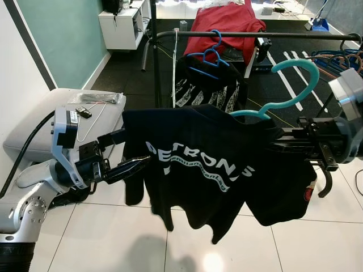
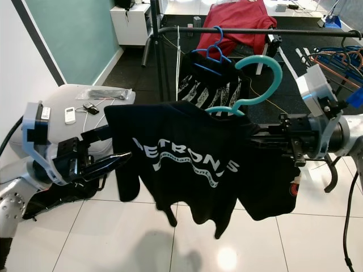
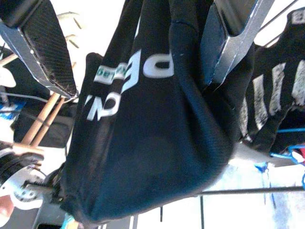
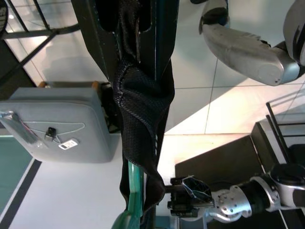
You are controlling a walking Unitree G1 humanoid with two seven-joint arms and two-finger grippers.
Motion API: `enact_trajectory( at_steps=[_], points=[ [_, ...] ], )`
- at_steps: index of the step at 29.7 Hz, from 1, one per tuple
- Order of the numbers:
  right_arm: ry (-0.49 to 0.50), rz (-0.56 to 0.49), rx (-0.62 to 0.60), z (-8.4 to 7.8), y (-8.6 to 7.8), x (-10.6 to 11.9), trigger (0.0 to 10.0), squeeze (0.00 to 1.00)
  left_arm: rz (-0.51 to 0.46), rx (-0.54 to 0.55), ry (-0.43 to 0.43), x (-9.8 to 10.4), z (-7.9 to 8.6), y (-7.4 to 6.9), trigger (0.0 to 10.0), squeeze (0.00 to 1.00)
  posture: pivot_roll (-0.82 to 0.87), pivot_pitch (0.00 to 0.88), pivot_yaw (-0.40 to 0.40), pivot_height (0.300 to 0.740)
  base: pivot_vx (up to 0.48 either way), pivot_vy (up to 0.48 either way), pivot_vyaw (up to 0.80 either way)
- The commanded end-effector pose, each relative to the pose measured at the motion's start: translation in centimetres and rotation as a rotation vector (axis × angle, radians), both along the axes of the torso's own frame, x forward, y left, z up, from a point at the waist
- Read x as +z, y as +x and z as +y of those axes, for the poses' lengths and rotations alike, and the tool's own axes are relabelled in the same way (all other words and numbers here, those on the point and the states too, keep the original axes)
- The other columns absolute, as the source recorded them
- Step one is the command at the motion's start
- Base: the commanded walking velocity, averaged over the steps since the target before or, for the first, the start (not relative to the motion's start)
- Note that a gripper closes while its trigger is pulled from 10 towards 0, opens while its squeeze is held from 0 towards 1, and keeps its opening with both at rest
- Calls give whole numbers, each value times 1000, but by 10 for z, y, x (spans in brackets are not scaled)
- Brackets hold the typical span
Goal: Hang hanger
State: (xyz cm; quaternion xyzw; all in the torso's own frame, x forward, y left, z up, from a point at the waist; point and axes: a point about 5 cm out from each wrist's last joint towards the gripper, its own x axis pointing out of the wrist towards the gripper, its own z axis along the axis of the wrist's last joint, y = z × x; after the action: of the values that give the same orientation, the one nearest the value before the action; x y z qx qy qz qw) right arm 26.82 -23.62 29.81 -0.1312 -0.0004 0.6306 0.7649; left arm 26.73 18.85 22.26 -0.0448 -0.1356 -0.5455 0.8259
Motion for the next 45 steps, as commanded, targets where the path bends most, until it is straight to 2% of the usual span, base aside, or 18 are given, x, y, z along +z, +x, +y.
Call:
enact_trajectory(
  at_steps=[1,2,10,15,21,22,25,27,34,36,38,40,44,45],
  points=[
    [27,-36,40,6,-4,8,0,0,-11,-17,-1,2,-7,0,1490,0,-125,100,30,740,0,0,0],
    [34,-37,47,7,-5,9,0,0,-19,-7,7,2,-9,1,0,0,-126,96,28,740,0,0,0],
    [62,-38,81,12,-8,12,0,0,-22,63,32,-3,-17,10,0,0,-129,96,28,740,0,0,0],
    [66,-38,77,14,-8,12,0,0,-20,51,24,-4,-21,8,0,0,-129,108,28,740,0,0,0],
    [65,-47,41,11,-6,11,0,0,-17,78,28,-5,-16,9,0,0,-129,109,28,740,0,0,0],
    [60,-66,-27,6,-1,9,0,0,-25,159,16,-2,-3,14,0,0,-128,113,29,740,0,0,0],
    [57,-74,-55,5,2,8,0,0,-28,191,8,0,2,16,0,0,-128,113,29,740,0,0,0],
    [63,-82,-120,0,6,5,0,0,-37,300,-16,3,20,21,0,0,-127,117,29,740,0,0,0],
    [77,-84,-167,-3,7,2,0,0,-44,413,-51,6,39,24,0,0,-125,119,29,740,0,0,0],
    [112,-110,-201,-5,8,4,0,0,-34,477,-80,5,48,26,0,0,-122,120,29,740,0,0,0],
    [138,-127,-212,-5,9,7,0,0,-20,495,-80,2,49,27,0,0,-122,120,29,740,0,0,0],
    [138,-127,-212,-5,9,7,0,0,-20,495,-80,2,49,27,0,0,-122,120,29,740,0,0,0],
    [173,-121,-189,-4,5,9,0,0,22,586,-91,-8,55,31,0,0,-123,123,30,740,0,0,0],
    [165,-103,-167,-4,2,7,0,0,29,645,-99,-9,61,34,0,0,-122,123,28,740,0,0,0]
  ],
)
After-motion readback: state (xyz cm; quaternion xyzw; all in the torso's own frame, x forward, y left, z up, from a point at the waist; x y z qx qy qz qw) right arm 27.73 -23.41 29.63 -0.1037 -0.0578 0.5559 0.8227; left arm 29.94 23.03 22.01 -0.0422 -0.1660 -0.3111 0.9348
